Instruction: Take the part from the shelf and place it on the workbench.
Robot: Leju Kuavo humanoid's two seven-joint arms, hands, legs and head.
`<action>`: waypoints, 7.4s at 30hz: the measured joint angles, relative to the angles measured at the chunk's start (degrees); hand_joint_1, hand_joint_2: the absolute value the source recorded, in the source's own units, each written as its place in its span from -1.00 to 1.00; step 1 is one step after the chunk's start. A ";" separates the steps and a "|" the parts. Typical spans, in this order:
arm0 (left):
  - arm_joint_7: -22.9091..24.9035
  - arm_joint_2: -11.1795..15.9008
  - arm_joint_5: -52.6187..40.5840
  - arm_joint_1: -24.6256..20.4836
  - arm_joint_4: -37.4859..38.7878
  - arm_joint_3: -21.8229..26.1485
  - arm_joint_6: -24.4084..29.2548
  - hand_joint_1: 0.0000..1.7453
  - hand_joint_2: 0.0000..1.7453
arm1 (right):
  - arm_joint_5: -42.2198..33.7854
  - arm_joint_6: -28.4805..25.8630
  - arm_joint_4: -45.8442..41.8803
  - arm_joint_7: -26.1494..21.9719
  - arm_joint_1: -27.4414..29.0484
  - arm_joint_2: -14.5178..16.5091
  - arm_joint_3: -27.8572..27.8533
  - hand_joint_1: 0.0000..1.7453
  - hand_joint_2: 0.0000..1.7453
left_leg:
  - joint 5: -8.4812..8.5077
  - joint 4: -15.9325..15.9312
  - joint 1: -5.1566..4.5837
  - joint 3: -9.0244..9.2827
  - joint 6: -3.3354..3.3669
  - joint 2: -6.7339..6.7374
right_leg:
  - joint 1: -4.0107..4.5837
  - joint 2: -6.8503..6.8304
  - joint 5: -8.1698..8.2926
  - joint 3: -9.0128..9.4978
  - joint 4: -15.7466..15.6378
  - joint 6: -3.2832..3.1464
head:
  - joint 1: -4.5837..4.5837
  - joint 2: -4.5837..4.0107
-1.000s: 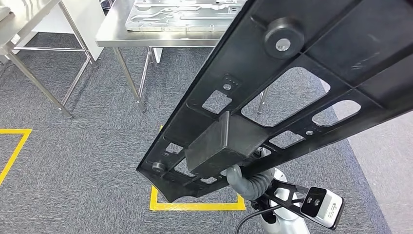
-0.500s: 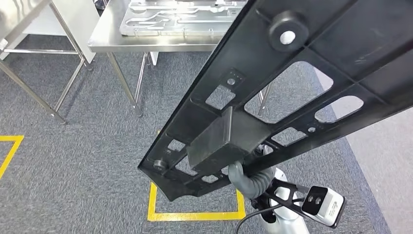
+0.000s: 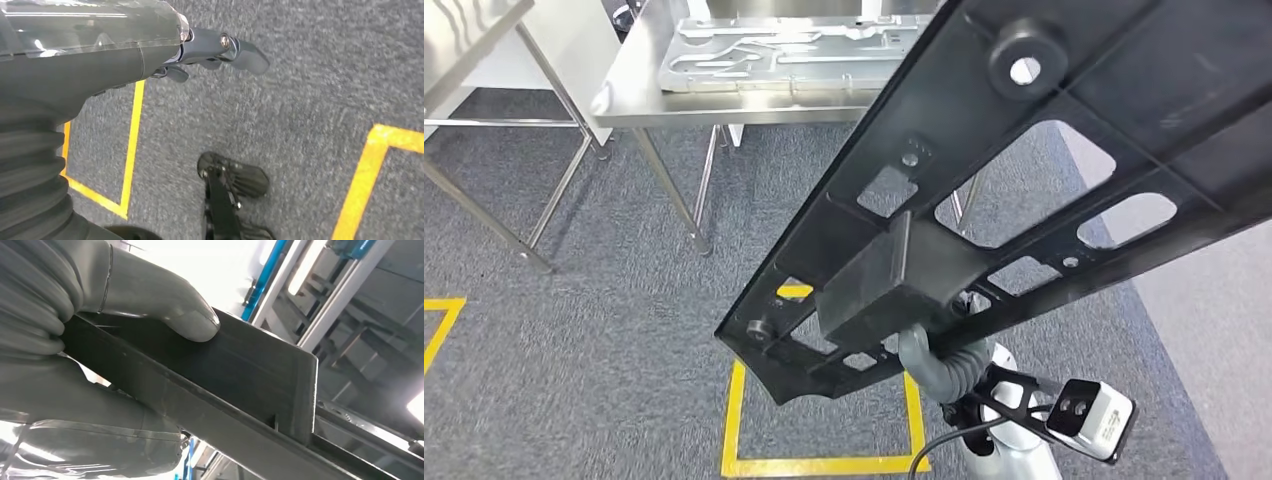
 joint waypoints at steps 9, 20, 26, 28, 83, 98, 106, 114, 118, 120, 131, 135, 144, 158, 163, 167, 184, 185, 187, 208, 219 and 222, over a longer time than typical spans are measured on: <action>-0.04 0.03 -0.07 0.03 0.00 0.00 -0.01 -1.00 1.00 | 0.00 -0.11 0.01 0.00 0.06 0.09 -0.11 0.96 1.00 | 0.69 8.07 0.08 -7.63 0.29 -0.09 | 0.80 0.51 -1.78 2.67 -0.34 -1.20 | -0.01 0.00; -0.10 0.15 0.36 -0.05 0.00 0.02 0.08 -1.00 1.00 | -0.38 0.14 0.01 0.00 -0.19 0.15 -0.18 0.96 1.00 | 3.00 -0.61 -0.14 -3.23 2.84 -0.14 | 0.38 0.37 -8.92 -4.14 13.90 1.90 | 0.01 0.00; 0.03 0.07 0.27 0.05 0.01 0.02 0.32 -1.00 1.00 | -0.51 0.14 0.03 0.00 -0.21 0.15 -0.20 0.96 1.00 | 0.80 -0.63 -0.28 -0.78 1.96 -0.51 | 0.27 0.19 0.45 -0.82 2.12 1.38 | 0.00 0.00; 0.07 0.03 0.19 -0.04 0.01 0.02 0.34 -1.00 1.00 | -0.55 0.13 0.03 0.00 -0.23 0.14 -0.23 0.96 1.00 | 0.26 -0.86 -0.33 -0.50 1.34 -0.50 | 0.65 0.21 0.26 0.17 0.09 0.86 | 0.00 0.00; -0.38 -0.29 -0.80 0.13 0.02 0.02 0.05 -1.00 1.00 | 0.11 -1.89 -4.10 -0.02 1.21 0.31 -0.51 0.96 1.00 | 3.42 -0.29 -0.34 -3.77 3.21 -0.85 | 0.16 0.38 -10.34 -3.72 15.92 2.50 | -0.02 0.00; 0.25 -0.51 -1.01 -0.16 0.00 -0.04 0.51 -1.00 1.00 | -0.60 -0.59 -4.60 -0.01 1.51 1.12 -1.65 0.96 1.00 | -4.71 15.62 -0.16 -9.83 -0.37 -0.70 | 0.47 0.20 -1.89 3.88 -1.42 -1.14 | -0.02 0.00; 0.16 -0.44 -0.94 0.26 0.00 -0.04 0.44 -1.00 1.00 | -0.49 0.32 -4.64 0.01 2.14 1.42 -2.55 0.96 1.00 | 4.90 0.84 -0.73 -6.30 1.69 -0.63 | 0.71 0.47 -4.84 7.32 -1.11 0.79 | -0.01 0.00; 0.12 -0.50 -0.86 0.28 0.00 -0.04 0.38 -1.00 1.00 | -0.45 0.46 -4.93 -0.02 2.82 1.43 -3.28 0.96 1.00 | 3.25 -0.10 -0.38 -3.22 3.05 -0.85 | 0.18 0.34 -9.47 -3.87 15.24 2.47 | 0.01 0.00; 0.19 -0.76 -0.70 0.25 0.02 -0.03 0.36 -1.00 1.00 | -0.48 1.20 -4.92 -0.01 2.95 1.43 -3.46 0.96 1.00 | 1.44 -0.21 -0.46 -0.90 2.46 -0.97 | 0.65 0.27 -0.28 -0.64 2.12 1.36 | 0.01 0.00; 0.30 -0.89 -0.62 0.15 0.04 -0.03 0.43 -1.00 1.00 | -0.55 1.37 -4.91 0.01 2.86 1.45 -3.53 0.96 1.00 | 1.06 -0.22 -0.48 -0.63 1.82 -0.92 | 1.07 0.25 0.29 -0.06 -0.19 0.57 | 0.03 0.00; 0.56 -0.84 -0.66 0.07 0.07 -0.02 0.57 -1.00 1.00 | -0.68 1.36 -4.59 0.00 2.13 1.91 -3.67 0.96 1.00 | 1.11 10.71 0.32 -9.72 -0.88 -0.77 | 0.26 0.35 -2.39 5.21 -1.84 -0.72 | 0.03 0.00; 0.78 -0.73 -0.68 0.13 0.07 -0.03 0.77 -1.00 1.00 | -0.93 1.59 -4.58 0.01 1.93 1.99 -3.83 0.96 1.00 | 5.74 1.01 -0.03 -7.05 -0.05 -0.56 | 0.28 0.40 -4.03 6.38 -1.49 0.62 | 0.03 0.00; 0.63 -0.57 -0.58 -0.09 0.04 -0.02 1.05 -1.00 1.00 | -3.21 3.12 -5.48 -0.03 1.49 2.37 -6.41 0.96 1.00 | 4.26 0.29 -0.17 -4.83 2.60 -0.73 | -0.01 0.30 -9.44 -4.66 16.07 2.62 | 0.03 0.00; 0.08 -0.20 -0.14 -0.29 0.00 0.04 1.14 -1.00 1.00 | -4.72 7.39 -4.39 0.00 0.04 6.06 -12.04 0.96 1.00 | -4.02 13.62 -0.12 -8.90 -0.39 -0.53 | 0.35 1.45 -0.09 3.29 -2.56 -1.10 | -0.04 0.00; 0.06 0.11 -0.39 -0.03 0.00 0.04 1.12 -1.00 1.00 | -3.12 6.15 -4.43 0.00 0.59 6.93 -12.09 0.96 1.00 | 5.03 4.93 0.52 -7.93 -1.12 -0.65 | 0.27 2.71 -2.32 5.44 -1.99 -0.35 | -0.03 0.00; 0.10 0.31 -0.24 -0.22 0.00 0.05 1.08 -1.00 1.00 | -2.66 6.15 -4.50 0.02 0.66 7.59 -12.21 0.96 1.00 | 5.53 0.21 0.29 -5.96 0.30 -0.96 | 0.43 3.06 -3.39 5.47 -1.56 0.81 | -0.03 0.00; 0.29 0.31 0.58 -0.22 0.00 0.38 1.14 -1.00 1.00 | -3.01 4.18 -4.60 0.01 0.55 7.75 -12.17 0.96 1.00 | 0.92 -0.24 0.11 -1.10 -0.19 -0.09 | 0.53 0.17 0.42 0.85 -0.82 -0.17 | -0.01 0.00; 0.26 0.29 0.60 -0.28 0.00 0.38 1.11 -1.00 1.00 | -3.02 4.14 -4.60 0.02 0.48 7.76 -12.15 0.96 1.00 | 0.10 1.28 0.12 -1.64 -0.41 -0.07 | 0.37 0.20 0.32 1.28 -1.17 -0.49 | 0.00 0.00; 0.15 0.26 0.64 -0.28 0.00 0.40 1.03 -1.00 1.00 | -3.14 4.01 -4.50 0.02 0.37 7.76 -12.13 0.96 1.00 | -2.76 8.03 0.19 -5.08 -0.77 -0.11 | 0.33 0.20 -0.09 2.07 -1.49 -1.08 | 0.00 0.00; -0.91 -0.57 0.62 0.03 0.00 1.84 1.08 -1.00 1.00 | 2.15 -16.88 22.69 2.03 -17.24 -1.64 -17.84 0.96 1.00 | 5.06 -0.19 0.10 -4.94 1.95 -0.22 | -0.23 0.23 -3.01 -2.02 7.77 2.38 | 0.01 0.00; -1.37 -0.75 0.05 0.04 0.00 1.81 0.45 -1.00 1.00 | 5.40 -22.12 41.25 2.10 -31.27 -6.80 -20.62 0.96 1.00 | -2.09 14.36 -0.15 -11.90 -0.43 -0.28 | 0.03 0.18 0.19 1.87 -1.48 -0.63 | 0.01 0.00; -1.67 -0.74 -0.04 0.06 0.00 1.81 0.21 -1.00 1.00 | 10.22 -26.64 47.50 1.97 -36.23 -8.44 -20.54 0.96 1.00 | 0.40 14.40 -0.16 -12.86 -0.29 -0.27 | 0.25 0.25 -0.09 2.18 -1.33 -0.59 | 0.01 0.00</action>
